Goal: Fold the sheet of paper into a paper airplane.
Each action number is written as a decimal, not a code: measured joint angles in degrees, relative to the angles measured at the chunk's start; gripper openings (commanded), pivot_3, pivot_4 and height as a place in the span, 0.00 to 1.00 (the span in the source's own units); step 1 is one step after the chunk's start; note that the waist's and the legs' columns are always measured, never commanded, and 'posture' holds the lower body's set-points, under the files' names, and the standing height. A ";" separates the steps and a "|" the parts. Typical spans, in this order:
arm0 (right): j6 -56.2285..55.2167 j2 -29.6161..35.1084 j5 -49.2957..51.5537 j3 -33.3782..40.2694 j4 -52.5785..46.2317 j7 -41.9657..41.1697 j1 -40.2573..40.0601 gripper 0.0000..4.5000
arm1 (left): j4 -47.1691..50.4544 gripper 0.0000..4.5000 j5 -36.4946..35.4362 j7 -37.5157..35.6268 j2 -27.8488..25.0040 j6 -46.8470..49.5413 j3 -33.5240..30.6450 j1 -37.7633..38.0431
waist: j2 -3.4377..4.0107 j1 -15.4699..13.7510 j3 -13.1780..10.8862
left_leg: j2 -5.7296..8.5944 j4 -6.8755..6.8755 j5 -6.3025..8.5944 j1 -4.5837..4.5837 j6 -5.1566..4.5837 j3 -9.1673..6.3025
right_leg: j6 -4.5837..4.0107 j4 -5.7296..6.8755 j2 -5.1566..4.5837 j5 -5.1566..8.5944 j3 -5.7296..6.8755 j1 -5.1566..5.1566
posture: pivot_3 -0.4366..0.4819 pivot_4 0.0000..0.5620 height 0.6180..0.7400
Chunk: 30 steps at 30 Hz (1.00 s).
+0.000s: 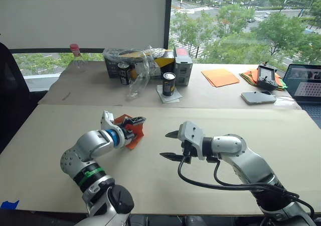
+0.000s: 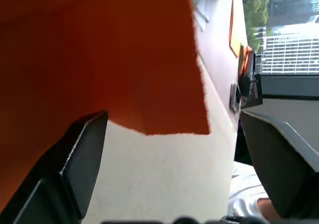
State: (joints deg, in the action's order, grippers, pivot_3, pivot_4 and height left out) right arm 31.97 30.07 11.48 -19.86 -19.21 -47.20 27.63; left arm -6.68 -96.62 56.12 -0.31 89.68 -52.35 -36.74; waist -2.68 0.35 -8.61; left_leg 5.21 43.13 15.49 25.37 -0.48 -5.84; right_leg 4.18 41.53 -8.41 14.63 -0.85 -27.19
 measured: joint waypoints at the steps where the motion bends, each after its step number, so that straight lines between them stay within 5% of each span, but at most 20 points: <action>1: -0.08 -1.48 -0.46 -0.62 2.00 0.18 1.48 0.81 | -2.30 1.00 -3.84 -0.19 -7.73 -0.66 4.72 1.62 | -0.13 0.45 0.01 | -0.05 0.05 -0.04 0.00 0.13 -0.02 | -0.13 0.25 0.04 0.07 0.00 -0.14 | 0.48 0.27 0.43; 3: -1.00 -3.14 -1.44 -1.16 4.76 0.62 3.47 0.81 | -5.18 1.00 -9.69 -1.41 -22.71 -2.56 11.55 4.52 | -0.09 1.05 0.04 | -0.08 0.00 0.05 -0.04 0.06 0.00 | -0.42 0.64 0.07 0.23 -0.08 -0.37 | 0.48 0.27 0.43; 6: -2.20 -5.24 -2.41 -1.33 9.73 1.17 5.61 0.81 | -6.93 1.00 -13.87 -8.82 -37.45 -3.07 17.73 8.48 | 0.00 0.51 0.06 | -0.02 -0.03 0.10 -0.03 -0.06 -0.08 | -0.49 0.71 0.07 0.27 0.01 -0.47 | 0.48 0.27 0.43; 11: -4.76 -9.59 -2.96 -1.42 13.27 1.65 8.51 0.81 | -5.97 1.00 -12.57 -22.60 -46.92 -4.61 22.13 8.89 | 0.02 -0.43 0.07 | 0.10 0.03 0.08 0.05 -0.03 -0.15 | -0.48 0.62 -0.02 0.27 0.09 -0.65 | 0.48 0.27 0.43; 15: -6.67 -15.40 -3.55 -1.57 18.87 3.46 9.77 0.81 | 9.77 1.00 4.11 -47.51 -54.11 -11.02 22.06 16.63 | 0.03 1.02 0.09 | 0.04 -0.09 -0.10 0.31 0.28 0.06 | -0.50 0.66 0.00 0.27 -0.08 -0.84 | 0.48 0.27 0.43; 19: -8.26 -21.42 -4.14 -1.75 24.62 5.82 11.31 0.81 | 20.22 1.00 28.30 -77.30 -65.24 -28.11 29.41 34.48 | 0.27 2.79 0.10 | -0.13 -0.39 -0.17 0.33 0.41 0.19 | -0.79 0.78 0.02 0.44 -0.11 -1.09 | 0.48 0.27 0.43; 23: -11.07 -24.93 -6.17 -1.84 32.19 7.46 13.10 0.81 | 20.02 1.00 39.23 -94.87 -64.80 -39.66 30.99 39.49 | 0.35 2.73 0.04 | -0.16 -0.39 0.07 0.40 0.00 -0.13 | -0.89 0.81 0.07 0.50 0.18 -1.09 | 0.48 0.27 0.43; 28: -15.46 -29.48 -6.94 -1.92 38.73 8.00 16.93 0.81 | 19.79 1.00 49.63 -103.87 -64.40 -50.21 30.71 42.34 | 0.38 2.91 0.03 | -0.13 -0.39 0.07 0.40 -0.01 -0.15 | -0.89 0.81 0.07 0.50 0.19 -1.08 | 0.48 0.27 0.43; 30: -17.28 -30.89 -7.39 -1.86 41.52 8.05 18.09 0.69 | 19.26 1.00 52.45 -105.67 -63.26 -52.77 30.69 42.74 | 0.39 2.99 0.02 | -0.13 -0.39 0.08 0.40 -0.02 -0.18 | -0.89 0.81 0.07 0.50 0.24 -1.08 | 0.48 0.27 0.43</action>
State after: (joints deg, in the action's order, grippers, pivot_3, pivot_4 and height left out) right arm 14.69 -0.82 4.10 -21.72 22.31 -39.15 45.72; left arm 12.58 -44.16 -49.55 -63.57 36.90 -21.66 6.01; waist -2.29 3.34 -8.59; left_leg 5.08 42.73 15.57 25.77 -0.50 -6.02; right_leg 3.29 42.33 -8.34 15.13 -0.61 -28.26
